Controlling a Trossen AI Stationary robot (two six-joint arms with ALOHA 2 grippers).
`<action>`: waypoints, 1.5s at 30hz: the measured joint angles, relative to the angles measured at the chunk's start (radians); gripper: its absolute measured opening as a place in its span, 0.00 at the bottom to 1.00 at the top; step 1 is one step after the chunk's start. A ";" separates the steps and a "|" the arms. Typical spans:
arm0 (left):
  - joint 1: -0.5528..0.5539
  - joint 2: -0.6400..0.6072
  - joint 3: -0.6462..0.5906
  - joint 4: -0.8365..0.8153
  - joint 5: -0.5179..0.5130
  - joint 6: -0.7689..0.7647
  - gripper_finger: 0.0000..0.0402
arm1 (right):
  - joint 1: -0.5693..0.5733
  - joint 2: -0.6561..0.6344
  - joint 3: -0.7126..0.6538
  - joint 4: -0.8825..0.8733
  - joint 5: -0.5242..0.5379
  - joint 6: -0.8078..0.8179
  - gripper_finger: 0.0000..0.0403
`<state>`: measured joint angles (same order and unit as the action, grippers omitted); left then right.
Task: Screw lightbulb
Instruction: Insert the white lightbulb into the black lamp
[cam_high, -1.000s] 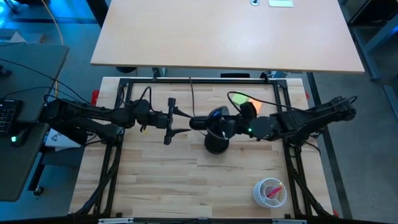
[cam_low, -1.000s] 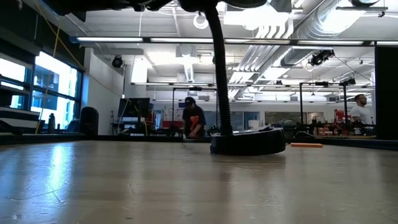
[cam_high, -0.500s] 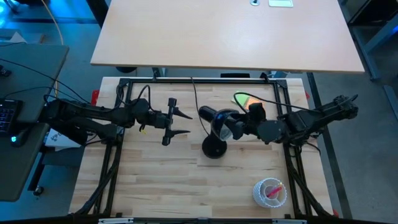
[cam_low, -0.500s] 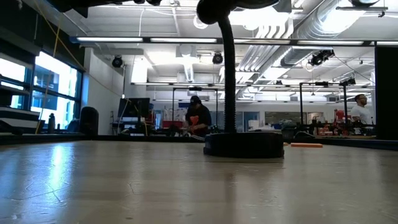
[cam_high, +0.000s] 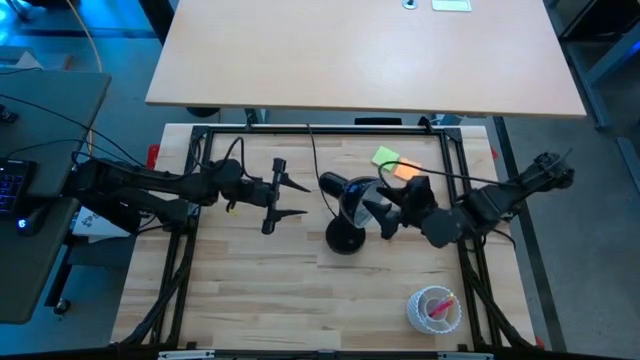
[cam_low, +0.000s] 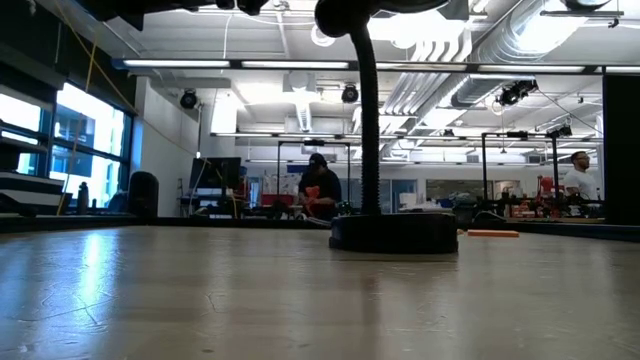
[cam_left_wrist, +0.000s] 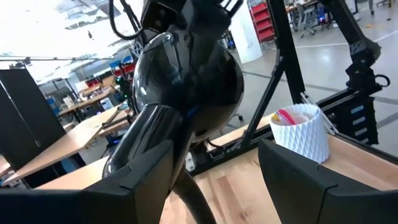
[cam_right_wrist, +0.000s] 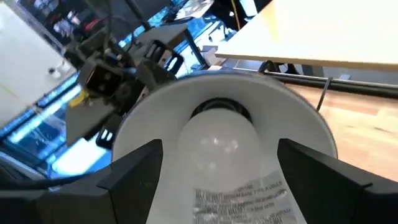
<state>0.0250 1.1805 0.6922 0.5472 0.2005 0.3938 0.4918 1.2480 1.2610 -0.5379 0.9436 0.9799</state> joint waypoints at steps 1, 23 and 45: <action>0.000 0.001 0.000 -0.005 0.000 -0.006 0.57 | 0.011 0.000 0.000 0.000 0.001 -0.021 0.78; -0.117 0.401 0.000 0.083 -0.505 -0.411 0.57 | 0.217 -0.005 0.000 -0.119 -0.021 -0.901 0.78; -0.158 0.722 0.169 0.604 -0.744 -0.442 0.57 | 0.322 0.042 0.000 -0.089 0.200 -0.847 0.78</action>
<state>-0.1332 1.9022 0.8612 1.1509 -0.5436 -0.0479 0.8135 1.2896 1.2613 -0.6266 1.1435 0.1329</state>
